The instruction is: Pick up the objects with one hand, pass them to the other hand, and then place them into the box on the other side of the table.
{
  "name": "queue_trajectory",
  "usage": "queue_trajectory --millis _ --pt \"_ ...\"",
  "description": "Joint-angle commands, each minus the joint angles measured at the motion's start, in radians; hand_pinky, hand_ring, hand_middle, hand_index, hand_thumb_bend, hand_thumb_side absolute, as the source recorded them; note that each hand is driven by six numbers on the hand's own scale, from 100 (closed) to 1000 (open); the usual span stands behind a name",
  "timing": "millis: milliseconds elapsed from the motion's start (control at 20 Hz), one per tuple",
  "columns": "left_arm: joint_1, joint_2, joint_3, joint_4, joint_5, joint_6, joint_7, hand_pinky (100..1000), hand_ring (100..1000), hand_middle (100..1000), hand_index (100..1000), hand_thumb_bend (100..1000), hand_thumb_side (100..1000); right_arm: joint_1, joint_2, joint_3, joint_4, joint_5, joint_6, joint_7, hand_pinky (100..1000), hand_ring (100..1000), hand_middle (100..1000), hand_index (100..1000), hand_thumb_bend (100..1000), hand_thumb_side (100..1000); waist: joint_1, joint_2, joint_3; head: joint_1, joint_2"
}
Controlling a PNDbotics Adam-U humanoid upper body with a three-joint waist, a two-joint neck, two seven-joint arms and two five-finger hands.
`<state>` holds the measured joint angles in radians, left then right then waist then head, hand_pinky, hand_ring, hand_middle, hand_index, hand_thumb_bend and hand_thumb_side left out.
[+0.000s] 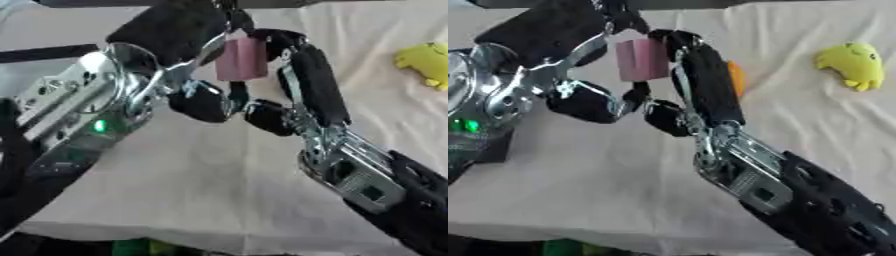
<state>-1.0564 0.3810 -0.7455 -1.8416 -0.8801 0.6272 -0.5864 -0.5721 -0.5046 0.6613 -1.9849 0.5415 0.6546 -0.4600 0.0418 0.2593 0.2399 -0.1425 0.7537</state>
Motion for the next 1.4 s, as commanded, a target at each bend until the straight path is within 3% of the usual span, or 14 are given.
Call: queue_trajectory --millis 50,400,850,1000,1100,1150,1400 --pt "-0.013 -0.002 0.002 0.021 0.004 0.28 -0.249 992 1000 857 867 340 272 -0.014 0.0 0.0 -0.015 -0.001 0.031 -0.043 275 607 531 619 100 100 0.0 -0.018 -0.001 0.003 -0.003" --pt "-0.003 -0.017 -0.005 0.074 0.038 0.28 -0.159 981 1000 845 856 259 263 -0.013 0.002 0.007 -0.015 -0.01 0.035 -0.045 271 607 531 619 100 100 -0.001 -0.014 -0.003 0.008 -0.012" --pt "0.002 -0.033 -0.022 0.141 0.093 0.28 -0.068 976 1000 832 845 237 270 -0.011 0.002 0.012 -0.015 -0.018 0.031 -0.045 267 605 530 619 100 100 -0.002 -0.013 -0.005 0.015 -0.014" --pt "0.003 -0.036 -0.024 0.152 0.105 0.28 -0.044 968 1000 823 838 185 216 -0.011 0.001 0.013 -0.015 -0.019 0.029 -0.045 266 605 530 619 100 100 -0.002 -0.013 -0.006 0.015 -0.014" --pt "0.004 -0.037 -0.024 0.16 0.111 0.28 -0.029 962 999 815 830 100 229 -0.01 0.001 0.014 -0.015 -0.02 0.029 -0.045 265 604 530 619 100 100 -0.002 -0.012 -0.006 0.016 -0.013" --pt "0.005 -0.038 -0.024 0.165 0.113 0.28 -0.02 961 998 813 828 100 236 -0.01 0.001 0.015 -0.015 -0.02 0.029 -0.044 265 604 530 619 100 100 -0.002 -0.012 -0.006 0.016 -0.013" --pt "0.004 -0.039 -0.028 0.162 0.137 0.28 0.021 944 986 734 787 100 251 -0.01 -0.001 0.019 -0.015 -0.015 0.031 -0.036 268 607 536 620 100 100 -0.002 -0.012 -0.006 0.017 -0.013"
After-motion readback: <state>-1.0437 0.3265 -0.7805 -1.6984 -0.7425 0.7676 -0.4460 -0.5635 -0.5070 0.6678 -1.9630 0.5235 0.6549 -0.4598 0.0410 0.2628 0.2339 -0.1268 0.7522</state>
